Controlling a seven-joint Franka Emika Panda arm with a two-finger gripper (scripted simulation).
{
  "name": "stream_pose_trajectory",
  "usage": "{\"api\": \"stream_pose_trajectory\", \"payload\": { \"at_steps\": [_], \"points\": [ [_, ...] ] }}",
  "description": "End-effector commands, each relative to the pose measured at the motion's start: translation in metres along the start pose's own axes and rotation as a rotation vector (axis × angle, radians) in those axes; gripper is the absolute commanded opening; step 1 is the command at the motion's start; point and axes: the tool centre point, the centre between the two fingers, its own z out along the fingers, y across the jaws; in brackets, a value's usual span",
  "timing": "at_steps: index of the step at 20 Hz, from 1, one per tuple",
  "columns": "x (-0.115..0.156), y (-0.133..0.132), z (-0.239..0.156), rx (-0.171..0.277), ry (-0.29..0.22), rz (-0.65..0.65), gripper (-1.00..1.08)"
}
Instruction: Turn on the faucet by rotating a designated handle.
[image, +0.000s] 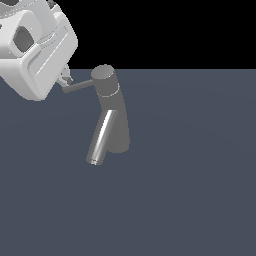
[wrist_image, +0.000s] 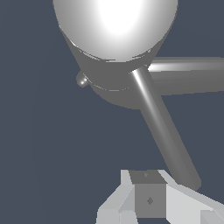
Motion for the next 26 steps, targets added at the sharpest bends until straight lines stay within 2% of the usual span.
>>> {"api": "stream_pose_trajectory", "payload": {
  "at_steps": [1, 26],
  "points": [
    [0.005, 0.004, 0.001, -0.001, 0.003, 0.003, -1.0],
    [0.052, 0.062, 0.002, -0.008, 0.014, 0.008, -1.0]
  ]
}}
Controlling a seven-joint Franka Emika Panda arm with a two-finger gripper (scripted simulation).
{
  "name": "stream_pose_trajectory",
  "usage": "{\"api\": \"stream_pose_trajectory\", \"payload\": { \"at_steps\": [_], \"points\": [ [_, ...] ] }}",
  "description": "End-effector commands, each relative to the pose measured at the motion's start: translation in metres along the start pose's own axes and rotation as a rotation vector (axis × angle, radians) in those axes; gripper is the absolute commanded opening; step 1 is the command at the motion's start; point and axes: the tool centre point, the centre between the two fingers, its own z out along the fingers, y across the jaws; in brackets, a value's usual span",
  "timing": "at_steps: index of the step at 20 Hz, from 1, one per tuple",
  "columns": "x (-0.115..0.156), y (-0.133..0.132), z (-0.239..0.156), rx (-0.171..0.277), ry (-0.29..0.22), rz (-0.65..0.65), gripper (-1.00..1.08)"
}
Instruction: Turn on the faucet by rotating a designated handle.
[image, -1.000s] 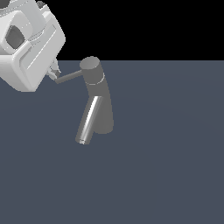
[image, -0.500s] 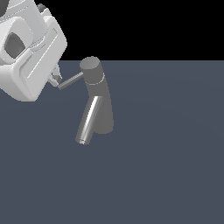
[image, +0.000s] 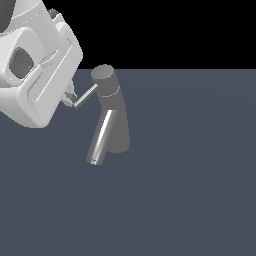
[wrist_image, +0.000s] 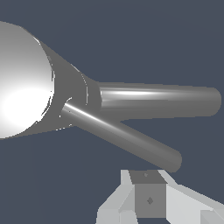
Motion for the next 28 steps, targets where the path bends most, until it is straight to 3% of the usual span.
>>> {"api": "stream_pose_trajectory", "payload": {
  "at_steps": [1, 28],
  "points": [
    [0.0, 0.0, 0.0, 0.001, 0.0, 0.0, -1.0],
    [0.076, 0.012, 0.003, -0.013, 0.017, 0.017, -1.0]
  ]
}}
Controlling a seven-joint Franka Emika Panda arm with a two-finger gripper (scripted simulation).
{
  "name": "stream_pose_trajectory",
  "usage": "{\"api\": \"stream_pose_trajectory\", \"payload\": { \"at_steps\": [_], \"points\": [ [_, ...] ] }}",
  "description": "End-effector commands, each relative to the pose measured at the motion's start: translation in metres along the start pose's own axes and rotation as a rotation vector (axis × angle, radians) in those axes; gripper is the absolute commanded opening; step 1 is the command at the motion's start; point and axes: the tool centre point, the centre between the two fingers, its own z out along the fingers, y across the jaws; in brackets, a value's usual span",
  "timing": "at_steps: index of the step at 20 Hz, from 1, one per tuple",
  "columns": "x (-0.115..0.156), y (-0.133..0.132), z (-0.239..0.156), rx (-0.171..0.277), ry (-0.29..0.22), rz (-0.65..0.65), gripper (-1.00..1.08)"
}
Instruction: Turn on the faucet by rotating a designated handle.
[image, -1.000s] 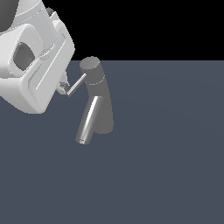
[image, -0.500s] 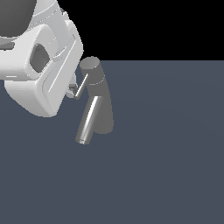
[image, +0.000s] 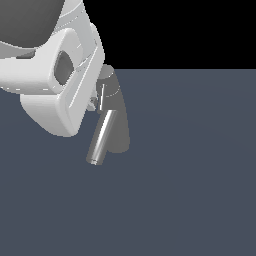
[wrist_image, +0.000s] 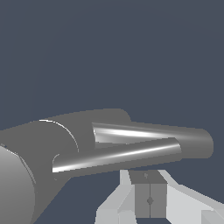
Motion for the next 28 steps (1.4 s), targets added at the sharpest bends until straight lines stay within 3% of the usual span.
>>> {"api": "stream_pose_trajectory", "payload": {
  "at_steps": [1, 5, 6, 28],
  "points": [
    [0.022, 0.004, 0.003, -0.013, 0.022, 0.031, -1.0],
    [0.03, 0.006, 0.004, -0.014, 0.024, 0.033, -1.0],
    [0.011, 0.0, 0.0, 0.002, 0.002, 0.001, -1.0],
    [0.072, -0.032, 0.002, -0.011, 0.02, 0.027, -1.0]
  ]
}}
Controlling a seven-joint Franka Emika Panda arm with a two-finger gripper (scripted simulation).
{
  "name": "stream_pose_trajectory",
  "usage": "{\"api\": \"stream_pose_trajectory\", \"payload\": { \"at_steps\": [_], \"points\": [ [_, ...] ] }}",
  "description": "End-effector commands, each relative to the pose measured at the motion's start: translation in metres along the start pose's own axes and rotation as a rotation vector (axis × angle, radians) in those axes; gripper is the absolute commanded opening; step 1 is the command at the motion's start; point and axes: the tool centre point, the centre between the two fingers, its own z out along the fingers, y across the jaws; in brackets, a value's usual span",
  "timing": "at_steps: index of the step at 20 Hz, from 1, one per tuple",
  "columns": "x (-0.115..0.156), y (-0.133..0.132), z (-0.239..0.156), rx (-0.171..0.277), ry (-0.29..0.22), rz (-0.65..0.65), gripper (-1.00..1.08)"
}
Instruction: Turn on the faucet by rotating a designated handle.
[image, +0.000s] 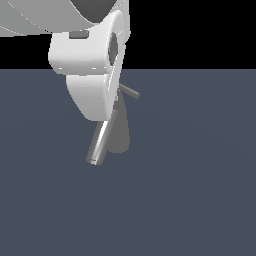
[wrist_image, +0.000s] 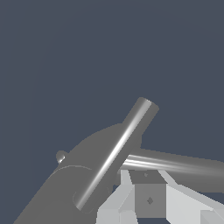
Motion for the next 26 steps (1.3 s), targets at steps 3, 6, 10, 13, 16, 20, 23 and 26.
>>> {"api": "stream_pose_trajectory", "payload": {
  "at_steps": [3, 6, 10, 13, 16, 20, 23, 26],
  "points": [
    [0.038, -0.006, 0.003, -0.01, 0.03, 0.059, -1.0],
    [0.044, -0.009, 0.003, -0.012, 0.032, 0.062, -1.0],
    [0.018, -0.022, 0.0, 0.0, 0.005, 0.006, -1.0],
    [0.024, -0.032, 0.001, -0.002, 0.01, 0.016, -1.0],
    [0.03, -0.043, 0.002, -0.004, 0.015, 0.026, -1.0],
    [0.038, -0.057, 0.002, -0.007, 0.021, 0.039, -1.0],
    [0.044, -0.066, 0.003, -0.009, 0.026, 0.048, -1.0],
    [0.05, -0.076, 0.004, -0.011, 0.03, 0.057, -1.0]
  ]
}}
